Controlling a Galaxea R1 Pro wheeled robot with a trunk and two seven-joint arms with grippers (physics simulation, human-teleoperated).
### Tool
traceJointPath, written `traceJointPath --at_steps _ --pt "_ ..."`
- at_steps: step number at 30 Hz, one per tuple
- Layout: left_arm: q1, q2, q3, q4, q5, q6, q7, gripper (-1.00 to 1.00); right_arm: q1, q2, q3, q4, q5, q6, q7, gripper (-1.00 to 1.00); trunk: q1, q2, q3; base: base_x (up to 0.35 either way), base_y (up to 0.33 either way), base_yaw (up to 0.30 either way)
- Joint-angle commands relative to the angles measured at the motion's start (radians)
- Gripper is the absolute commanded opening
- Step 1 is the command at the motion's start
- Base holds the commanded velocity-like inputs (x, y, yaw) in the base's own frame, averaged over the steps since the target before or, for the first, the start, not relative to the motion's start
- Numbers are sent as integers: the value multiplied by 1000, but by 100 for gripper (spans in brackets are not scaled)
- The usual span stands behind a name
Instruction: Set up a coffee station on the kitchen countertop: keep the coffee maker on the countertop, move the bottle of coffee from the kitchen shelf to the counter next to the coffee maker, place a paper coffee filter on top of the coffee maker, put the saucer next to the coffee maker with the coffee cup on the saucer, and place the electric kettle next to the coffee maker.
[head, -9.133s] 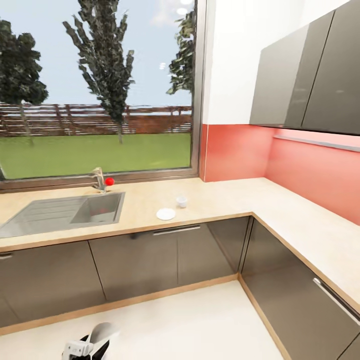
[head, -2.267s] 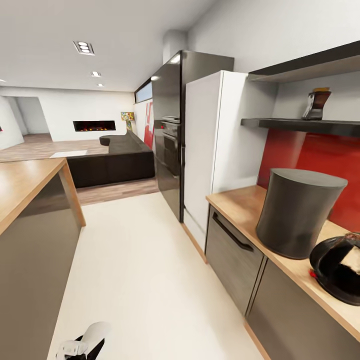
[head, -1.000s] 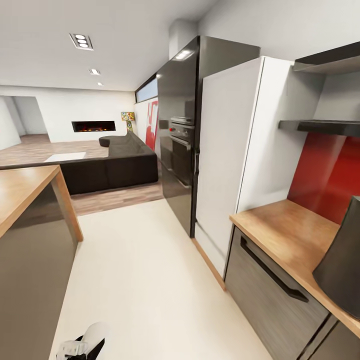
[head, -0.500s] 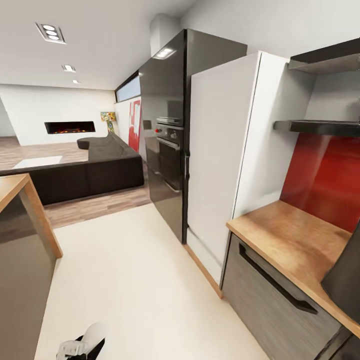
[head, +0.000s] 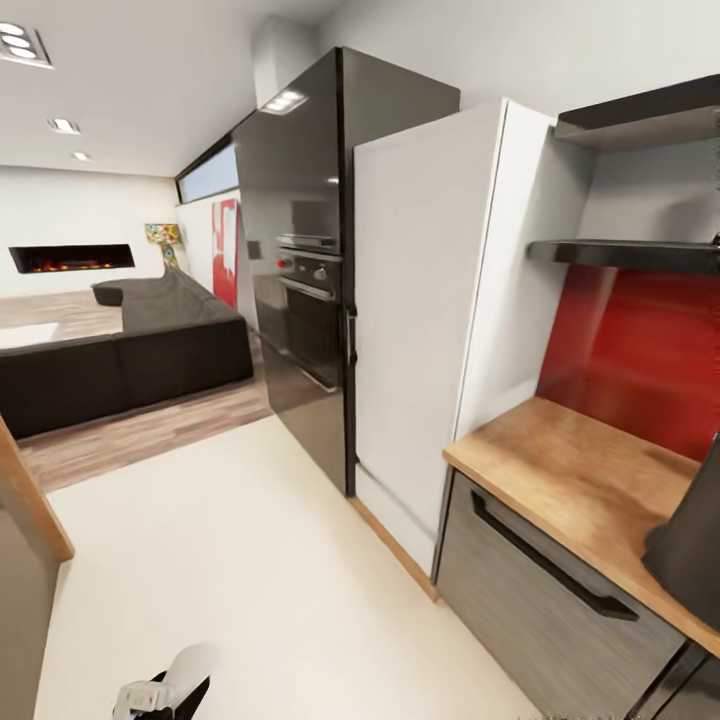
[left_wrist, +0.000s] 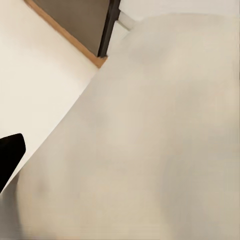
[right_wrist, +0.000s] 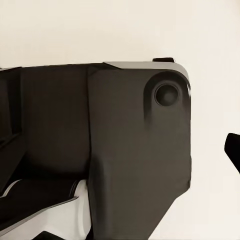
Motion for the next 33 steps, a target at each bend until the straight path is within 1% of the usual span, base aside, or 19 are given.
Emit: traceJointPath --at_steps 1,11,18,20,21,22,23,24,26,33 --pt "-1 0 4 1 -3 -5 -5 -100 -1 0 1 1 -6 -4 1 100 1 -2 -2 146 283 -264" --pt "-1 0 3 1 -3 -5 -5 -100 -1 0 2 1 -6 -4 1 100 1 -2 -2 109 278 -264" --pt "2 3 5 4 -4 -3 -5 -100 -1 0 2 1 -6 -4 1 100 1 -2 -2 3 46 -264" --pt "4 16 5 25 -4 -3 -4 -100 -1 0 2 1 -6 -4 1 100 1 -2 -2 0 3 -264" --pt "6 28 5 42 -4 -4 -3 -100 -1 0 2 1 -6 -4 1 100 1 -2 -2 0 2 -264" --pt "9 51 7 75 -1 -5 0 -100 -1 0 2 1 -6 -4 1 100 1 -2 -2 0 1 -264" --pt "11 68 14 103 3 -7 3 -100 -1 0 2 1 -6 -4 1 100 1 -2 -2 0 0 -264" --pt "12 75 23 115 4 -7 4 -100 -1 0 2 1 -6 -4 1 100 1 -2 -2 0 0 -264" --pt "12 84 43 130 5 -8 4 -100 -1 0 2 1 -6 -4 1 100 1 -2 -2 0 0 -264" --pt "12 86 52 134 6 -8 4 -100 -1 0 2 1 -6 -4 1 100 1 -2 -2 0 0 -264"
